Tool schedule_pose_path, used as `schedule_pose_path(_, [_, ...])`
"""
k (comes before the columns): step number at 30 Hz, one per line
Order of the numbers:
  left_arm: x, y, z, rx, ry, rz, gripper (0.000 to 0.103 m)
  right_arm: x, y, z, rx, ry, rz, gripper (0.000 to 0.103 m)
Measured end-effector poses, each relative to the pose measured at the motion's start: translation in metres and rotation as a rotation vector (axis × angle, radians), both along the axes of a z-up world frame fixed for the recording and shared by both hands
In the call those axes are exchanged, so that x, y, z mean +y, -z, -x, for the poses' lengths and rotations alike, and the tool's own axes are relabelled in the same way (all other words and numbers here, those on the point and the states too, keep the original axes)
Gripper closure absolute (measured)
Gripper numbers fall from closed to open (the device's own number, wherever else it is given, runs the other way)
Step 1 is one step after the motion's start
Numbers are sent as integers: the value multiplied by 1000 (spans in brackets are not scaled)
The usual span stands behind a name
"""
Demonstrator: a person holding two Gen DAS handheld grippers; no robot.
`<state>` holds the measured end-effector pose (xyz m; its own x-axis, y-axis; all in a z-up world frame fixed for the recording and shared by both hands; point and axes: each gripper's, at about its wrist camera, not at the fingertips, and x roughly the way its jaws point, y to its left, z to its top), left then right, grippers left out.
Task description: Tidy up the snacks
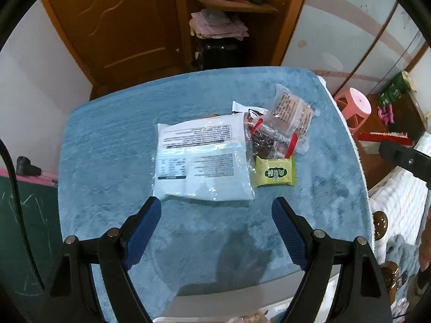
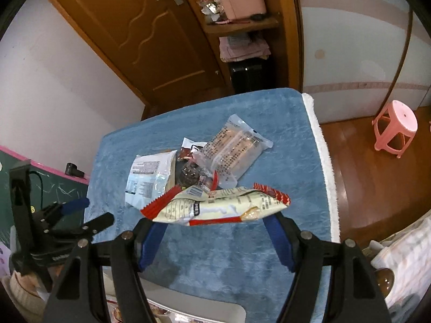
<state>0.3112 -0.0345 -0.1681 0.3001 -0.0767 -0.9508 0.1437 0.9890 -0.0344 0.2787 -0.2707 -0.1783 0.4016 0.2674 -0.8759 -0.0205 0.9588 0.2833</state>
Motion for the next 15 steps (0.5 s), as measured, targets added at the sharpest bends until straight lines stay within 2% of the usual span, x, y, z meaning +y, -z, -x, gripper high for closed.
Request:
schedule_pose_path(5, [3, 4, 0, 16, -14, 13, 20, 18, -7, 29, 6, -112, -22, 32])
schedule_pose_path(9, [12, 1, 4, 14, -25, 1, 20, 43, -10, 85, 30, -251, -5, 31])
schedule_pose_path(13, [20, -3, 9, 11, -43, 10, 20, 58, -5, 130, 55, -319, 11, 30])
schedule_pose_path(14, [21, -3, 12, 12, -47, 16, 20, 60, -1, 139, 68, -327, 5, 25])
schedule_pose_path(15, [21, -4, 13, 13, -49, 20, 20, 63, 3, 150, 84, -331, -2, 15])
